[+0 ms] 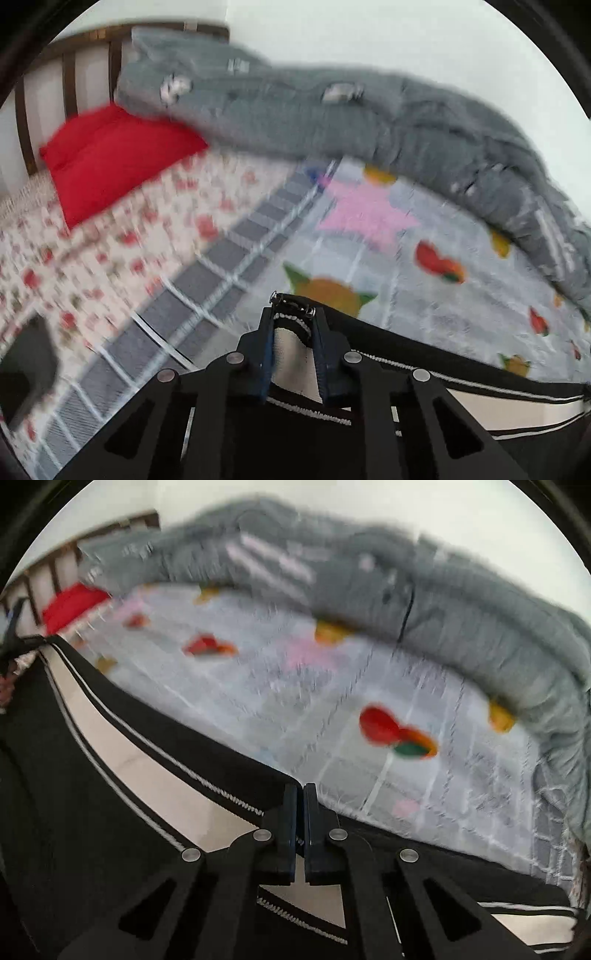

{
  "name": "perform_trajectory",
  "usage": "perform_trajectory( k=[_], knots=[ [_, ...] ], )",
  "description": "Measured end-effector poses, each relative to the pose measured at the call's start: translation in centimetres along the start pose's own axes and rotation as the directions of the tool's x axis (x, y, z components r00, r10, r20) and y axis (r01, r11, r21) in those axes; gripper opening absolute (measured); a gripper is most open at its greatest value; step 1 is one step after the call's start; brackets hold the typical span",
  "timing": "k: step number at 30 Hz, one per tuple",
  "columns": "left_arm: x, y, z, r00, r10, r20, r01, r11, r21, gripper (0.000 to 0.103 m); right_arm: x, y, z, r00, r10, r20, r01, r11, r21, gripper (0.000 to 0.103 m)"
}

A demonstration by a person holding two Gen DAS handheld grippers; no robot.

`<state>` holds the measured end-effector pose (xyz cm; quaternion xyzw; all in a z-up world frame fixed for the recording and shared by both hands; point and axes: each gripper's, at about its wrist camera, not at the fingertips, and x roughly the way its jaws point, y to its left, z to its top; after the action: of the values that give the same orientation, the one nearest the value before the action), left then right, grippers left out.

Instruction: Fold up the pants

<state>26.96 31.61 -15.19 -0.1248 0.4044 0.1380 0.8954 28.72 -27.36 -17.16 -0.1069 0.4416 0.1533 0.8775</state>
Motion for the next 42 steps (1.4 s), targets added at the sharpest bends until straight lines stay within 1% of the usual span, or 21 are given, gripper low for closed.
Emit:
perform_trajectory(
  k=[2, 4, 5, 6, 7, 8, 9, 10, 12, 13, 15, 18, 21, 24, 28, 29, 32, 33, 37, 40, 42],
  knots=[
    [0.6, -0.1, -0.5, 1.0, 0.018, -0.004, -0.018, 1.0, -0.009, 0.022, 0.9, -0.3, 0.0, 1.0, -0.008, -0.002, 0.008, 0.999, 0.035, 0.004],
    [-0.1, 0.0, -0.5, 1.0, 0.017, 0.004, -0.017, 1.0, -0.021, 0.029, -0.3, -1.0, 0.2, 1.0, -0.004, -0.001, 0.004, 0.996, 0.092, 0.011],
    [-0.5, 0.3, -0.4, 1.0, 0.014, -0.005, -0.014, 0.999, -0.039, 0.038, -1.0, -1.4, 0.1, 1.0, -0.013, 0.008, 0.012, 0.994, 0.108, 0.011],
    [-0.8, 0.5, -0.4, 1.0, 0.019, -0.013, -0.02, 0.999, -0.05, 0.043, -2.2, -1.8, -0.3, 0.999, -0.035, 0.029, 0.032, 0.993, 0.113, 0.012],
    [-1.2, 0.7, -0.5, 1.0, 0.024, -0.017, -0.025, 0.998, -0.056, 0.048, -3.2, -2.3, -0.7, 0.996, -0.07, 0.048, 0.064, 0.991, 0.115, 0.017],
    [-1.7, 0.9, -0.7, 1.0, 0.025, -0.01, -0.026, 0.998, -0.056, 0.048, -4.3, -3.1, -1.2, 0.992, -0.111, 0.065, 0.102, 0.986, 0.128, 0.021],
    [-2.2, 1.0, -0.9, 1.0, 0.024, -0.003, -0.024, 0.998, -0.049, 0.048, -5.3, -4.2, -2.0, 0.987, -0.145, 0.074, 0.132, 0.979, 0.154, 0.028],
    [-2.8, 1.0, -1.3, 1.0, 0.023, 0.003, -0.023, 0.999, -0.039, 0.048, -5.9, -5.3, -2.6, 0.983, -0.164, 0.078, 0.147, 0.973, 0.179, 0.029],
    [-3.7, 0.7, -2.0, 1.0, 0.019, 0.008, -0.019, 1.0, -0.018, 0.05, -6.5, -7.8, -4.3, 0.981, -0.184, 0.059, 0.163, 0.954, 0.251, 0.03],
    [-4.0, 0.5, -2.3, 1.0, 0.02, 0.01, -0.02, 1.0, -0.009, 0.05, -6.2, -8.7, -5.0, 0.984, -0.17, 0.044, 0.152, 0.949, 0.278, 0.03],
    [-4.9, 0.0, -2.9, 1.0, 0.01, 0.02, -0.01, 1.0, 0.003, 0.05, -4.3, -10.1, -5.8, 0.985, -0.17, -0.01, 0.165, 0.933, 0.319, 0.03],
    [-6.1, -0.7, -3.4, 1.0, -0.005, 0.02, 0.005, 1.0, 0.006, 0.051, -2.3, -10.3, -5.1, 0.976, -0.211, -0.049, 0.216, 0.929, 0.3, 0.028],
    [-7.8, -0.8, -4.6, 1.0, -0.022, 0.009, 0.022, 1.0, 0.004, 0.051, -2.6, -10.8, -4.3, 0.972, -0.217, -0.088, 0.234, 0.902, 0.364, 0.026],
    [-9.9, -0.3, -6.5, 0.999, -0.036, 0.009, 0.036, 0.999, 0.004, 0.053, -4.6, -9.5, -4.4, 0.966, -0.249, -0.064, 0.254, 0.883, 0.396, 0.028],
    [-12.9, 0.9, -10.0, 0.995, -0.096, 0.013, 0.096, 0.995, -0.007, 0.057, -7.6, -6.0, -4.8, 0.976, -0.218, 0.026, 0.188, 0.89, 0.415, 0.039],
    [-13.6, 1.3, -10.9, 0.994, -0.108, 0.015, 0.109, 0.994, -0.016, 0.06, -8.3, -5.2, -5.0, 0.978, -0.202, 0.043, 0.166, 0.891, 0.422, 0.04],
    [-15.1, 2.7, -14.2, 0.988, -0.154, 0.0, 0.154, 0.985, -0.073, 0.063, -9.9, -3.0, -5.6, 0.984, -0.159, 0.083, 0.109, 0.897, 0.428, 0.042],
    [-15.2, 3.1, -15.0, 0.985, -0.172, -0.006, 0.171, 0.981, -0.093, 0.063, -10.5, -2.3, -6.0, 0.983, -0.158, 0.09, 0.104, 0.897, 0.43, 0.046],
    [-13.5, 4.5, -17.1, 0.967, -0.251, -0.037, 0.241, 0.955, -0.176, 0.063, -12.2, -0.5, -8.1, 0.983, -0.156, 0.099, 0.096, 0.889, 0.448, 0.048],
    [-12.2, 5.7, -16.6, 0.951, -0.309, 0.031, 0.306, 0.916, -0.26, 0.063, -13.3, -0.1, -10.2, 0.989, -0.129, 0.07, 0.084, 0.886, 0.456, 0.048],
    [-11.1, 6.4, -15.6, 0.934, -0.352, 0.055, 0.351, 0.885, -0.305, 0.062, -14.5, 0.4, -12.1, 0.988, -0.139, 0.063, 0.095, 0.885, 0.455, 0.048]
  ],
)
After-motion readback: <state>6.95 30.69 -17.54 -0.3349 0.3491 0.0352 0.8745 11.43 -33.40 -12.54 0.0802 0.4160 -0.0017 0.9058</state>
